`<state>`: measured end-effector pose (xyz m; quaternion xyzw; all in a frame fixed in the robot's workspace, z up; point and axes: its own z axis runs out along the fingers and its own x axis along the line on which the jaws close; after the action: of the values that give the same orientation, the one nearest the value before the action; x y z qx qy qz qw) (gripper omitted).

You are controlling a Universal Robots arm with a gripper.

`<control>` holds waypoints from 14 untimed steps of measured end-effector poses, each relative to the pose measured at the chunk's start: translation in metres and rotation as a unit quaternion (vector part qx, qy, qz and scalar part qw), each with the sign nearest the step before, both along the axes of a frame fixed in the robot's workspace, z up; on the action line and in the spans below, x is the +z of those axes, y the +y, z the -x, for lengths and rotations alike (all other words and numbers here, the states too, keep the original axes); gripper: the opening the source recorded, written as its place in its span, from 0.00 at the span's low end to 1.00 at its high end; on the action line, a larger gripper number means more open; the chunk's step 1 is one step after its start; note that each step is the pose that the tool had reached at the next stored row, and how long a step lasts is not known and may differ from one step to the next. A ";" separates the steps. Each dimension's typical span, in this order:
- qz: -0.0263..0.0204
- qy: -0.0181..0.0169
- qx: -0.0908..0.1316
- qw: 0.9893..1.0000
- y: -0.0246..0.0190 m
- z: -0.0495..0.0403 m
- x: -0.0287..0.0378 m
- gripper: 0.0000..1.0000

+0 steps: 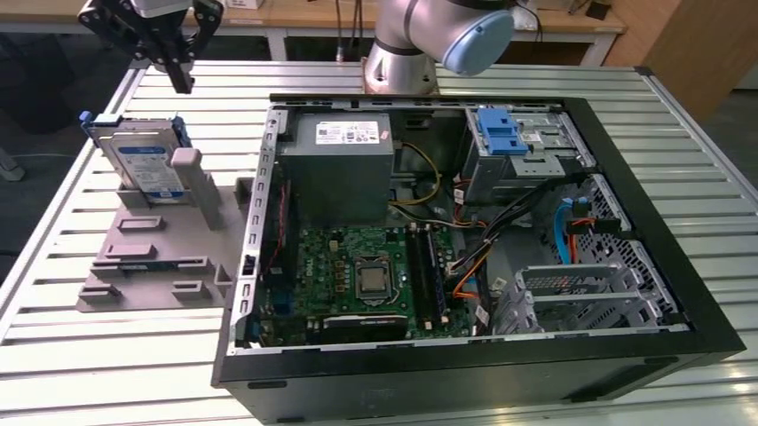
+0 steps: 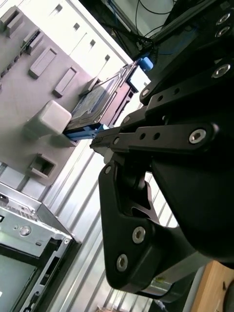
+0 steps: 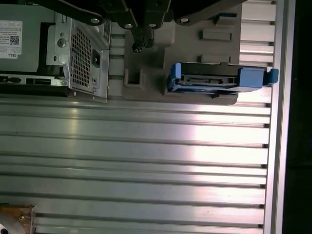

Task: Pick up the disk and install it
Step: 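Reach for the disk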

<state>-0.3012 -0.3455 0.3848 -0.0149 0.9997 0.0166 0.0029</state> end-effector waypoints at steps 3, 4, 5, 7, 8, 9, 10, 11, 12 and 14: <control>0.000 0.000 0.000 1.000 0.0004 0.0064 -0.0002 0.11; 0.000 0.000 0.000 1.000 0.0006 0.0086 -0.0003 0.11; 0.000 0.000 0.000 1.000 0.0006 0.0109 -0.0004 0.11; 0.000 0.000 0.000 1.000 0.0007 0.0158 -0.0007 0.11; 0.000 0.000 0.000 1.000 0.0008 0.0184 -0.0009 0.11; 0.000 0.000 0.000 1.000 0.0008 0.0207 -0.0010 0.11; 0.000 0.000 0.000 1.000 0.0009 0.0228 -0.0011 0.11; 0.000 0.001 0.000 1.000 0.0011 0.0249 -0.0013 0.11; 0.000 0.001 0.000 1.000 0.0013 0.0269 -0.0015 0.11; 0.000 0.001 0.000 1.000 0.0016 0.0312 -0.0019 0.11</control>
<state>-0.3323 -0.3439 0.3828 -0.0149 0.9998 0.0166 0.0021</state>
